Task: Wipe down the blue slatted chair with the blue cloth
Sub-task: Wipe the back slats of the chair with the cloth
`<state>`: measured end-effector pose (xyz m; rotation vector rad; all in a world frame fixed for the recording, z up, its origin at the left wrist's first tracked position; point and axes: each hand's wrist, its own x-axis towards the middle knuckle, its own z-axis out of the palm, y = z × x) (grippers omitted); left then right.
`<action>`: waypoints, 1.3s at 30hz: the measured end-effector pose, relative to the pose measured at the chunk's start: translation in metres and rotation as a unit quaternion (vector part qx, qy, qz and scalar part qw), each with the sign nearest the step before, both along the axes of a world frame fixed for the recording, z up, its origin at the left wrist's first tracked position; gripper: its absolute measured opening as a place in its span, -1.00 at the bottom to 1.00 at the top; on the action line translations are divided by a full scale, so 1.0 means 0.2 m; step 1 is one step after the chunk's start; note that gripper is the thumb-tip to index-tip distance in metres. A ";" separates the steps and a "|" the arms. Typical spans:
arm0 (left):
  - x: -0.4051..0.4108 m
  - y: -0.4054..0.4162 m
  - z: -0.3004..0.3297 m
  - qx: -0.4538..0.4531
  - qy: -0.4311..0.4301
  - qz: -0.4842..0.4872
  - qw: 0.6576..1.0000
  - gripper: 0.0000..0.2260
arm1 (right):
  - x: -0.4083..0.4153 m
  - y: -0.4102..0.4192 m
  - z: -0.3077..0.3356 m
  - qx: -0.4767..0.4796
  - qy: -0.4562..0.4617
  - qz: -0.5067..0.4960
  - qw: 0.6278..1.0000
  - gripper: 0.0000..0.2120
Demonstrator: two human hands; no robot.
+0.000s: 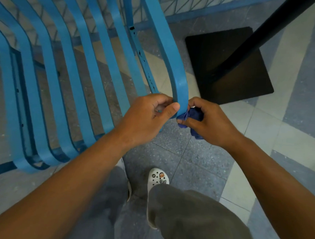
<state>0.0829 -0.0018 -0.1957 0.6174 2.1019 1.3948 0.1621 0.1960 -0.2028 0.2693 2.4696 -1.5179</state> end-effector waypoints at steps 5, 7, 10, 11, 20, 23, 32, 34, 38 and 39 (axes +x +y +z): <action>0.05 -0.02 -0.04 0.026 0.006 0.001 1.000 -0.72 | 0.00 0.00 -0.01 0.019 0.036 0.008 0.999 -0.75; 0.09 -0.03 -0.04 0.033 0.026 -0.001 0.999 -0.71 | 0.00 0.00 -0.03 0.046 0.066 0.010 0.997 -0.76; 0.12 -0.05 -0.02 0.021 0.036 -0.004 0.999 -0.71 | 0.02 -0.03 -0.04 0.056 0.124 -0.013 0.991 -0.78; 0.12 -0.05 -0.01 0.013 0.039 0.001 0.999 -0.71 | 0.02 -0.04 -0.04 0.047 0.142 -0.024 0.988 -0.78; 0.12 -0.06 -0.03 -0.048 0.105 -0.006 0.993 -0.70 | 0.03 -0.06 -0.15 -0.013 0.198 -0.060 0.978 -0.77; 0.12 -0.03 -0.05 -0.039 0.119 -0.004 0.992 -0.72 | 0.03 -0.04 -0.25 -0.012 0.189 -0.049 0.981 -0.71; 0.12 0.02 -0.20 -0.078 0.235 0.009 0.969 -0.73 | 0.01 -0.04 -0.52 -0.034 0.126 -0.049 0.990 -0.73; 0.10 0.00 -0.24 -0.096 0.258 -0.003 0.961 -0.69 | 0.01 -0.02 -0.47 -0.031 0.144 -0.040 0.988 -0.73; 0.08 0.00 -0.25 -0.109 0.278 -0.012 0.954 -0.66 | 0.00 0.01 -0.34 -0.027 0.190 -0.014 0.981 -0.68; 0.08 0.00 -0.25 -0.110 0.282 -0.014 0.953 -0.66 | -0.01 0.01 -0.33 -0.021 0.194 -0.009 0.981 -0.66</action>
